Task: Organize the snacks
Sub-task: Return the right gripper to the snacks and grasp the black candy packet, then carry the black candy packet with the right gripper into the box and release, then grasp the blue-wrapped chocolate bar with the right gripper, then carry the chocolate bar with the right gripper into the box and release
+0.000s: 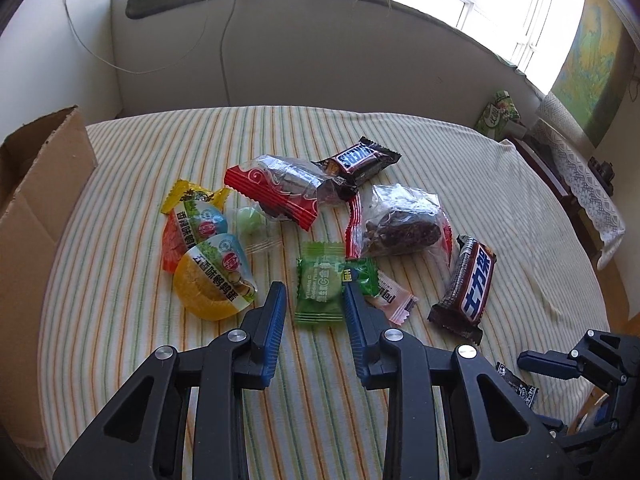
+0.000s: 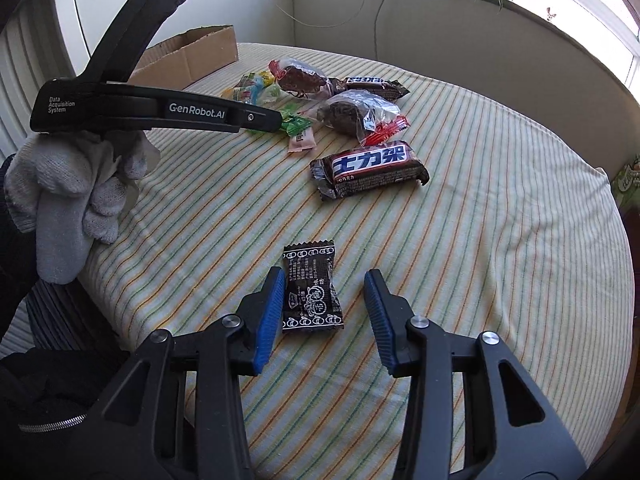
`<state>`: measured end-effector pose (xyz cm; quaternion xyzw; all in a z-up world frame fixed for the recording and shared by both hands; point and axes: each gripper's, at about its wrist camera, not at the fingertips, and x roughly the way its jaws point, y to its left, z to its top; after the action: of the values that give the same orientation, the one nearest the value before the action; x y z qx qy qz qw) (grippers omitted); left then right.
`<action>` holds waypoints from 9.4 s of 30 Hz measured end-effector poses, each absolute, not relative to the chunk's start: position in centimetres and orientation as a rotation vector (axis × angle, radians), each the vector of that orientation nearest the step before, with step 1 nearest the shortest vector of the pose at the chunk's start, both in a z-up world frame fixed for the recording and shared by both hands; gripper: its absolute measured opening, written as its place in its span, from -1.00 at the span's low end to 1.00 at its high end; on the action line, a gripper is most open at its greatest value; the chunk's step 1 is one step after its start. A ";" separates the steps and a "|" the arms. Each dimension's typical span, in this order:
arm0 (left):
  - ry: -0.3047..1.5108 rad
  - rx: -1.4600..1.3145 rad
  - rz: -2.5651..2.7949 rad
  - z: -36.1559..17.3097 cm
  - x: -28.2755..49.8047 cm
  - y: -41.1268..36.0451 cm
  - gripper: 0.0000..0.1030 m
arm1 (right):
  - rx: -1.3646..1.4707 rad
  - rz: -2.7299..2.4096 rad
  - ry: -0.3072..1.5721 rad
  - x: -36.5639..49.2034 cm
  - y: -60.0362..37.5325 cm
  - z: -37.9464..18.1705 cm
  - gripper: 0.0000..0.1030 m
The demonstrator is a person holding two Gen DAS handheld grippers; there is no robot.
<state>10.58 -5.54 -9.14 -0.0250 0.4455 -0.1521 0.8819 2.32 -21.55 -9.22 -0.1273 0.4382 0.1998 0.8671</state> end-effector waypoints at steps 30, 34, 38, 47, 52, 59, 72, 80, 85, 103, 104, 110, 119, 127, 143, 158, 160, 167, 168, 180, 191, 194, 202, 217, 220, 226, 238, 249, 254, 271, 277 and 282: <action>0.809 -0.107 -0.282 -5.3 7.6 -2.3 -0.57 | -0.244 0.437 0.851 3.7 -19.7 -6.0 -0.45; 0.782 -0.129 -0.252 -4.5 6.9 -0.6 -0.57 | -0.260 0.463 0.822 4.4 -18.2 -5.1 -0.45; 0.755 -0.151 -0.218 -3.7 6.3 1.2 -0.57 | -0.268 0.488 0.787 5.1 -16.4 -4.0 -0.45; 0.700 -0.177 -0.108 -2.2 4.7 5.9 -0.57 | -0.272 0.586 0.740 7.7 -11.5 -2.3 -0.45; 0.680 -0.191 -0.041 -1.7 3.7 8.7 -0.57 | -0.301 0.629 0.720 9.0 -8.4 -1.7 -0.45; 0.664 -0.207 0.050 -1.5 2.6 12.2 -0.57 | -0.324 0.692 0.704 10.8 -4.3 -1.1 -0.45; 0.654 -0.236 0.187 -2.0 1.1 17.5 -0.57 | -0.324 0.782 0.726 13.3 3.0 -1.9 -0.45; 0.658 -0.247 0.207 -2.3 1.2 18.3 -0.57 | -0.319 0.816 0.753 14.2 5.8 -3.0 -0.45; 0.661 -0.248 0.206 -2.3 1.3 18.3 -0.56 | -0.326 0.829 0.758 14.2 6.8 -3.4 -0.45; 0.637 -0.271 0.200 -1.6 0.9 17.1 -0.16 | -0.310 0.779 0.711 13.3 3.9 -2.0 0.52; 0.637 -0.269 0.195 -1.5 0.9 16.9 -0.16 | -0.308 0.773 0.705 13.1 3.4 -1.7 0.55; 0.637 -0.258 0.156 -1.4 1.1 14.9 -0.01 | -0.286 0.720 0.692 12.7 0.0 -0.7 0.65; 0.640 -0.233 0.078 -1.4 1.1 11.2 0.11 | -0.263 0.620 0.695 12.2 -6.8 -0.2 0.65; 0.664 -0.217 0.008 -1.9 2.2 8.4 0.11 | -0.198 0.504 0.717 11.7 -13.4 -0.5 0.65; 0.742 -0.181 -0.131 -3.7 4.6 2.8 0.11 | -0.224 0.361 0.824 10.0 -20.9 -4.9 0.65; 0.835 -0.109 -0.212 -6.7 8.7 -0.8 0.11 | -0.229 0.398 0.928 11.6 -21.7 -8.0 0.65; 0.845 -0.122 -0.212 -7.0 9.3 -0.7 0.11 | -0.204 0.369 0.944 11.9 -22.1 -8.0 0.65; 0.861 -0.139 -0.204 -7.5 10.5 -0.5 0.10 | 0.129 0.361 1.052 11.9 -25.1 -7.7 0.59; 0.863 -0.136 -0.204 -7.6 10.7 -0.5 0.10 | 0.162 0.375 1.060 11.9 -25.2 -7.8 0.54; 0.901 -0.078 -0.200 -8.6 12.3 -1.7 -0.19 | 0.074 0.352 1.059 13.9 -22.2 -8.3 0.23; 0.899 -0.058 -0.213 -8.7 11.9 -1.8 -0.47 | -0.126 0.292 1.016 13.6 -20.8 -8.5 -0.37; 0.898 -0.039 -0.225 -8.6 11.6 -2.2 -0.51 | -0.115 0.297 1.014 13.3 -21.7 -8.4 -0.42; 0.877 -0.066 -0.224 -8.0 9.8 -1.8 -0.54 | -0.062 0.309 1.007 12.7 -22.8 -8.0 -0.43; 0.773 -0.134 -0.191 -4.3 7.3 1.4 -0.54 | -0.033 0.297 0.924 11.2 -23.5 -4.4 -0.43; 0.752 -0.140 -0.173 -3.7 7.0 2.1 -0.54 | -0.038 0.324 0.900 11.1 -22.6 -3.5 -0.43; 0.716 -0.156 -0.127 -2.6 6.3 4.3 -0.54 | -0.045 0.400 0.869 11.8 -19.4 -2.1 -0.43; 0.665 -0.178 -0.006 -1.1 4.8 9.8 -0.54 | -0.126 0.533 0.804 14.3 -11.1 0.3 -0.43; 0.652 -0.196 0.067 -1.0 3.9 13.7 -0.54 | -0.175 0.616 0.817 16.7 -3.9 -0.5 -0.43; 0.651 -0.202 0.085 -0.9 3.9 14.8 -0.54 | -0.203 0.657 0.815 16.9 -0.9 -0.6 -0.43; 0.663 -0.208 0.114 -1.4 4.3 16.8 -0.54 | -0.271 0.727 0.832 18.2 6.5 -2.1 -0.43; 0.663 -0.209 0.118 -1.5 4.2 17.1 -0.53 | -0.288 0.748 0.847 18.4 7.6 -2.6 -0.43; 0.662 -0.205 0.121 -1.5 4.2 17.2 -0.46 | -0.295 0.748 0.849 18.4 8.0 -2.9 -0.43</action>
<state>4.21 17.23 -1.51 -0.1002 0.3244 0.0594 0.9387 18.39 7.95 -2.86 -0.1395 0.4006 0.3529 0.8340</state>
